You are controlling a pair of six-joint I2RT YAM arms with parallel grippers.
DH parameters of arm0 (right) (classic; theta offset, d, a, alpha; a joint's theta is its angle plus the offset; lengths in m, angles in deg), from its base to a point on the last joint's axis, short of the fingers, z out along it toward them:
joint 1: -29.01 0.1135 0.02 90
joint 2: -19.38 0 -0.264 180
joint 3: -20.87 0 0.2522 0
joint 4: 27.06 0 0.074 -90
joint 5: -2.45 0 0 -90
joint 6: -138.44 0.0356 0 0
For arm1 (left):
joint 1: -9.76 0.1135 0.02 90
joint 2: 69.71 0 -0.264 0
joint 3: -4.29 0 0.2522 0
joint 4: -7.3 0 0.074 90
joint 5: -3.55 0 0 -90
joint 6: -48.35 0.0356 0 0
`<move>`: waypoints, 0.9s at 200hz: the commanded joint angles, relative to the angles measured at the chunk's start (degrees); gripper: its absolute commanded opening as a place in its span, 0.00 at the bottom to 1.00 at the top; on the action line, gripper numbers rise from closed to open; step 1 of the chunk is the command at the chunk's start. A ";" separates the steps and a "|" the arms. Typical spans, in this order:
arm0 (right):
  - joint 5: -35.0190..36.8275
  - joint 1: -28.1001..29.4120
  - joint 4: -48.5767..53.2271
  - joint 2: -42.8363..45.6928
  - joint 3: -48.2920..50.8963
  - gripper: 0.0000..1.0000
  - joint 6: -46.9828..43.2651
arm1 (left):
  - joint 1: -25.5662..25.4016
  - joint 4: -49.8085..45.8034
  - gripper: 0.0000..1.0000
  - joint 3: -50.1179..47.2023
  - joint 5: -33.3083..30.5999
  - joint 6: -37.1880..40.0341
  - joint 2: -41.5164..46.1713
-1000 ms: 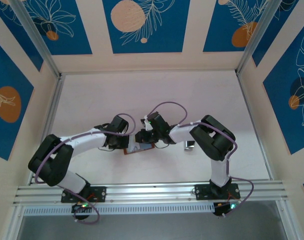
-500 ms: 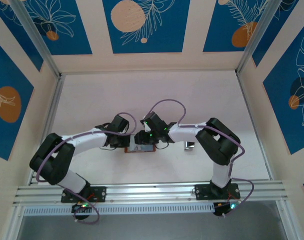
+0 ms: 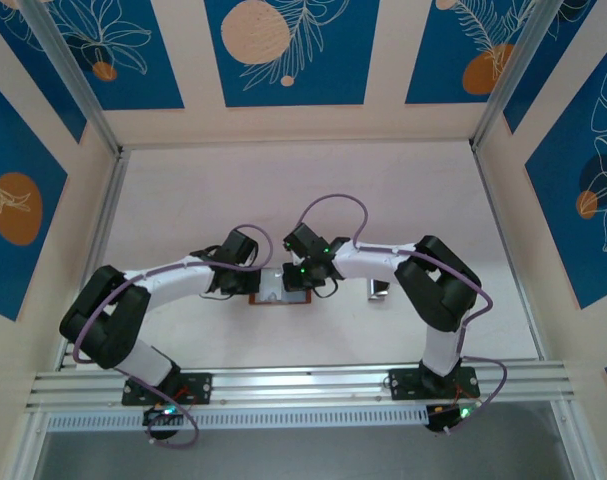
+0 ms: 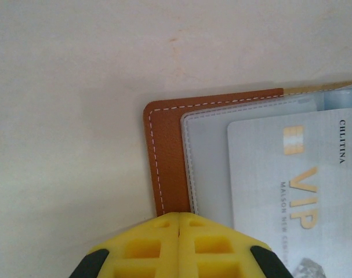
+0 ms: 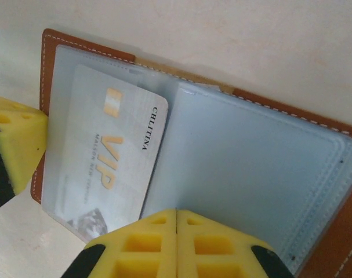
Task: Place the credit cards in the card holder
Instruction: Insert the credit card into the card slot.
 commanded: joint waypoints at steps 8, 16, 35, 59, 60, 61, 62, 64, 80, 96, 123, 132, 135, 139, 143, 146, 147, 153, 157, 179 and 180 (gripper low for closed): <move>0.50 0.87 2.56 -1.43 -2.47 0.06 -0.67 | 0.36 -0.71 0.00 -2.20 0.38 0.10 -2.91; 0.27 0.95 2.47 -1.84 -2.66 0.05 -0.59 | 0.36 -0.63 0.00 -2.29 0.47 0.18 -2.98; 0.37 1.34 2.53 -2.75 -3.47 0.05 -0.58 | 0.39 -0.64 0.00 -2.19 0.57 0.23 -3.00; 1.09 1.54 4.03 -4.57 -5.11 0.04 -0.41 | 0.36 -0.75 0.00 -2.13 0.56 0.27 -2.69; 1.10 1.56 4.04 -4.60 -5.12 0.04 -0.41 | 0.36 -0.81 0.00 -2.17 0.56 0.23 -2.67; 1.14 1.53 4.05 -4.61 -5.17 0.04 -0.40 | 0.36 -0.79 0.00 -2.14 0.56 0.25 -2.66; 1.17 1.51 4.05 -4.67 -5.19 0.04 -0.40 | 0.36 -0.79 0.00 -2.18 0.57 0.27 -2.65; 1.18 1.57 4.05 -4.75 -5.21 0.04 -0.40 | 0.36 -0.78 0.00 -2.20 0.57 0.27 -2.61; 1.04 1.59 3.88 -4.98 -5.38 0.04 -0.32 | 0.36 -0.87 0.00 -2.23 0.57 0.28 -2.53; 0.28 1.48 3.64 -5.26 -5.86 0.04 -0.40 | 0.37 -0.77 0.00 -2.38 0.57 0.28 -2.56; -1.58 2.25 2.27 -5.64 -6.50 0.03 -0.12 | 0.37 -0.36 0.00 -2.56 0.73 0.21 -2.74; -2.41 2.35 1.63 -6.03 -6.75 0.04 0.02 | 0.30 -0.33 0.00 -2.54 0.79 0.19 -2.90; -2.56 2.37 1.48 -6.22 -6.82 0.04 0.15 | 0.27 -0.26 0.00 -2.63 0.83 0.19 -2.89; -2.83 2.43 1.30 -6.48 -7.01 0.04 0.28 | 0.27 -0.17 0.00 -2.65 0.90 0.13 -2.95; -3.28 2.46 1.10 -6.70 -7.14 0.03 0.42 | 0.27 -0.19 0.00 -2.65 0.92 0.14 -3.00; -3.55 2.44 0.99 -6.81 -7.23 0.03 0.59 | 0.21 -0.15 0.00 -2.65 0.92 0.06 -3.00; -3.64 2.41 0.94 -6.86 -7.23 0.03 0.66 | 0.19 -0.16 0.00 -2.65 0.92 0.08 -2.96; -3.99 2.55 0.66 -7.13 -7.24 0.03 1.07 | 0.12 -0.08 0.00 -2.65 0.98 0.02 -3.00; -4.30 2.62 0.27 -7.25 -7.13 0.03 1.37 | 0.10 -0.10 0.00 -2.60 0.94 -0.02 -3.00; -6.53 2.76 -3.09 -7.54 -5.50 0.03 3.77 | -0.03 -0.15 0.00 -2.47 0.92 -0.16 -2.99; -6.58 2.75 -3.25 -7.54 -5.40 0.03 3.88 | -0.01 -0.16 0.00 -2.47 0.92 -0.16 -3.00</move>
